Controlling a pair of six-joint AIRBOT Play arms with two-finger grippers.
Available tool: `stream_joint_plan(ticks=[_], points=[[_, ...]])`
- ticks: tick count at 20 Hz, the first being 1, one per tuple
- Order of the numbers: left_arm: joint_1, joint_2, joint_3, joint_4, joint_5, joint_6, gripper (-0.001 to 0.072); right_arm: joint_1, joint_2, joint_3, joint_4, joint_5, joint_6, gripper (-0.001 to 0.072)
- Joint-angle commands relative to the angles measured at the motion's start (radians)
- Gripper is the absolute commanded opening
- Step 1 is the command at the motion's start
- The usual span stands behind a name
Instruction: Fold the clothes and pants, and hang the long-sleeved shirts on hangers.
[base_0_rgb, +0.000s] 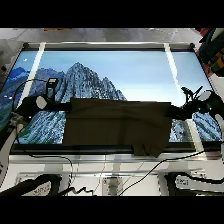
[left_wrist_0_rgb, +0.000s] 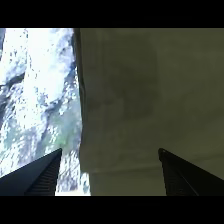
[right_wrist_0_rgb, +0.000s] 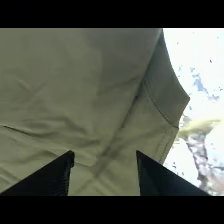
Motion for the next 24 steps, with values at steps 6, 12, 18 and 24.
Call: stream_joint_plan(ticks=[6, 12, 18, 24], points=[[0.000, 0.184, 0.087, 0.172, -0.298, 0.002, 0.0554, -0.156, 0.141, -0.068, -0.149, 0.312, -0.027, 0.0361], [0.000, 0.282, 0.087, 0.116, -0.309, 0.031, 0.0552, -0.240, 0.300, -0.469, 0.168, 0.309, -0.088, 0.0371], [0.000, 0.278, 0.085, 0.024, -0.397, 0.031, 0.0552, -0.240, 0.296, -0.655, 0.264, 0.288, -0.081, 0.0370], [0.057, 0.253, 0.084, 0.027, -0.422, -0.016, 0.0499, -0.234, 0.294, -0.656, 0.251, 0.239, -0.030, 0.0367]])
